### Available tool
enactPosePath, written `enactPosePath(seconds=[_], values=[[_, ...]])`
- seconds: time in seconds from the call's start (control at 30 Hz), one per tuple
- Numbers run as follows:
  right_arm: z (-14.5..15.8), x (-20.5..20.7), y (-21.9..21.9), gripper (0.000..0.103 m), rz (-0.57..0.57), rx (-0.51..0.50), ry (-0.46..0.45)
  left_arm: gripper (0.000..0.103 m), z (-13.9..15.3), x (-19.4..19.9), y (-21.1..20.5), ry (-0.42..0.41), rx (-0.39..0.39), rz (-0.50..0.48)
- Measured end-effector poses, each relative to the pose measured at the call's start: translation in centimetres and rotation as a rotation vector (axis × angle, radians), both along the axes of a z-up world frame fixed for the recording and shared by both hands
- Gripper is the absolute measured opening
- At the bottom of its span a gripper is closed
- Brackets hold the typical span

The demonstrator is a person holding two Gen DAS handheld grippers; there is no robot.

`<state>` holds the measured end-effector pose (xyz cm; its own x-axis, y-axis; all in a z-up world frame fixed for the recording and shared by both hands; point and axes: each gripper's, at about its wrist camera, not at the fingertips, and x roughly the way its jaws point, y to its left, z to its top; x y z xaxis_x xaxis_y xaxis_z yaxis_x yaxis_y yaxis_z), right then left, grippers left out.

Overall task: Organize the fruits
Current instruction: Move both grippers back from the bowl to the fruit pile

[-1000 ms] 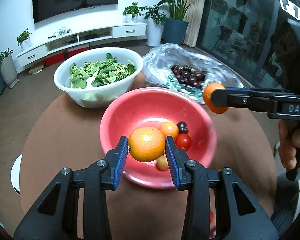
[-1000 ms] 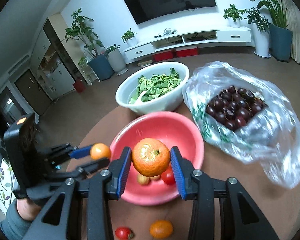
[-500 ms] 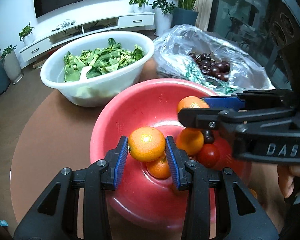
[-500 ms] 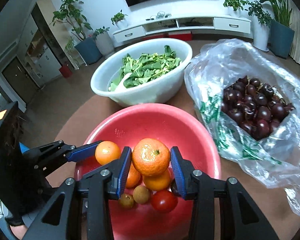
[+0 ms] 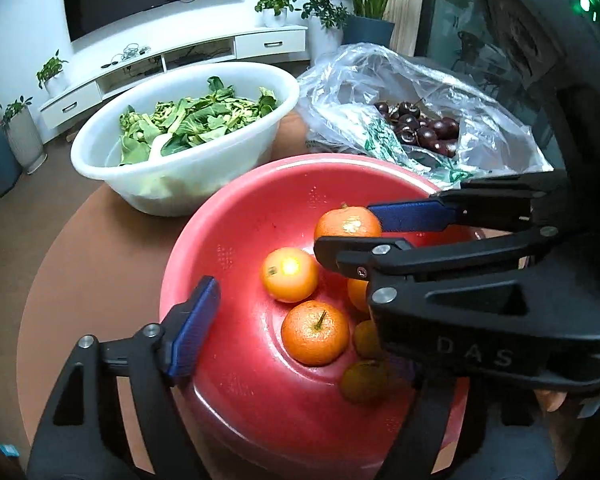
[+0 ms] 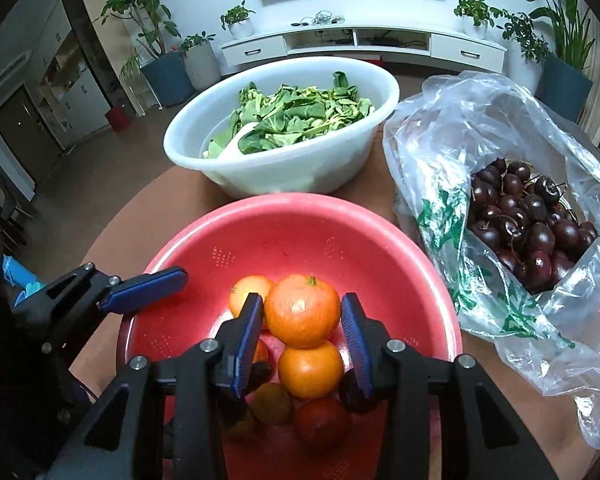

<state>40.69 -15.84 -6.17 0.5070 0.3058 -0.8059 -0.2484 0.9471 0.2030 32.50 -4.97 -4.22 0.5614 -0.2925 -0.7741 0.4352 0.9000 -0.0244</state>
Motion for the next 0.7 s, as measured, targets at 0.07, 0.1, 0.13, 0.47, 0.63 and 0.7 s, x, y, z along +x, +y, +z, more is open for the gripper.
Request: enactPosePath(seconds=[0.07, 0.1, 0.13, 0.47, 0.63, 0.7], values=[[-0.1, 0.0, -0.1, 0.047, -0.005, -0.006, 0.007, 0.075, 0.2, -0.3, 0.4, -0.001, -0.013, 0.008], [-0.1, -0.1, -0.3, 0.047, -0.008, -0.003, 0.006, 0.075, 0.4, -0.5, 0.7, -0.001, -0.021, 0.008], [-0.1, -0.1, -0.4, 0.047, -0.012, 0.0, 0.007, 0.076, 0.6, -0.7, 0.8, -0.003, -0.024, 0.01], [3.7, -5.5, -3.0, 0.067, -0.027, 0.064, -0.086, 0.096, 3.7, -7.3, 2.9, -0.078, -0.072, 0.013], [4.9, -13.0, -5.3, 0.07, -0.027, 0.069, -0.162, 0.096, 3.7, -12.8, 4.1, -0.076, -0.094, 0.003], [4.5, -16.5, -6.0, 0.07, -0.034, 0.058, -0.18, 0.096, 3.3, -15.6, 4.2, -0.076, -0.082, -0.021]])
